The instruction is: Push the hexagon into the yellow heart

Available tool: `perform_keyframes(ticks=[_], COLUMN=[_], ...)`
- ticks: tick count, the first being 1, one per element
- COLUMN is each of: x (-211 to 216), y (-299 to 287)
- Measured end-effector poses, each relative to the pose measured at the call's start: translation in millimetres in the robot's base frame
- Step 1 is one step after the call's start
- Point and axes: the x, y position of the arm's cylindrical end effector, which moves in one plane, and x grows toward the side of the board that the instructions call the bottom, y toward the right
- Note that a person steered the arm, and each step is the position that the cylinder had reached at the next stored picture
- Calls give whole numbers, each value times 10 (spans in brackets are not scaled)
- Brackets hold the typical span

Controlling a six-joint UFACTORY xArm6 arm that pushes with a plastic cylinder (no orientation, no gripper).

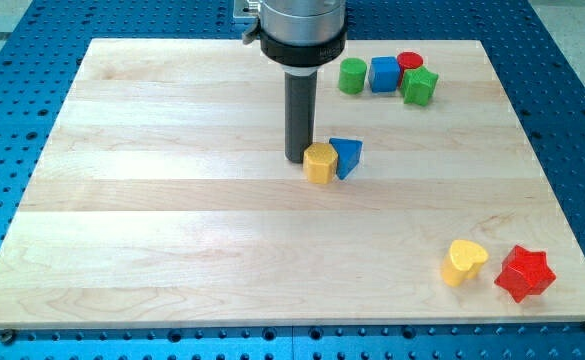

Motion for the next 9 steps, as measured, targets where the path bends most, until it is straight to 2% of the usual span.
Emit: perform_keyframes(ticks=[3, 4, 5, 8, 9], x=[-71, 96, 646, 617, 905], y=[143, 269, 330, 309, 575])
